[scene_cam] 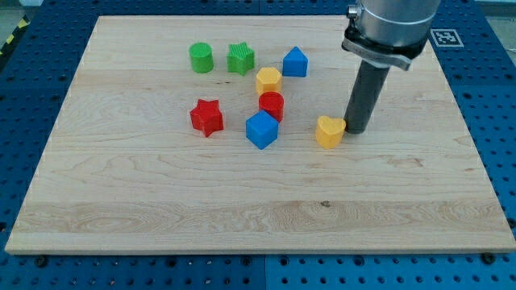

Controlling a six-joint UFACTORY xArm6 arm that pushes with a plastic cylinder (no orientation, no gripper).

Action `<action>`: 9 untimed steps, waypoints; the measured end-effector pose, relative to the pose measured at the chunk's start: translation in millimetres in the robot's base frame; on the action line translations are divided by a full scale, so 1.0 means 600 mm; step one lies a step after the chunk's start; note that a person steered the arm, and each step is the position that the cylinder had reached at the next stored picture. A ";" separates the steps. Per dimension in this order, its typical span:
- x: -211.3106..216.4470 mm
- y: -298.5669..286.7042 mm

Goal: Place the blue triangle parallel to the yellow hexagon

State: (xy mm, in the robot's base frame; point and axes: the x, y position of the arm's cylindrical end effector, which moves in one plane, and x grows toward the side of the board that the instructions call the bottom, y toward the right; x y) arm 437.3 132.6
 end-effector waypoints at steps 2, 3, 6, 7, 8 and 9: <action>-0.148 -0.009; -0.230 -0.042; -0.270 -0.173; -0.220 -0.139; -0.180 -0.087; -0.153 -0.028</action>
State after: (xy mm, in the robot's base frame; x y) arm 345.2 115.5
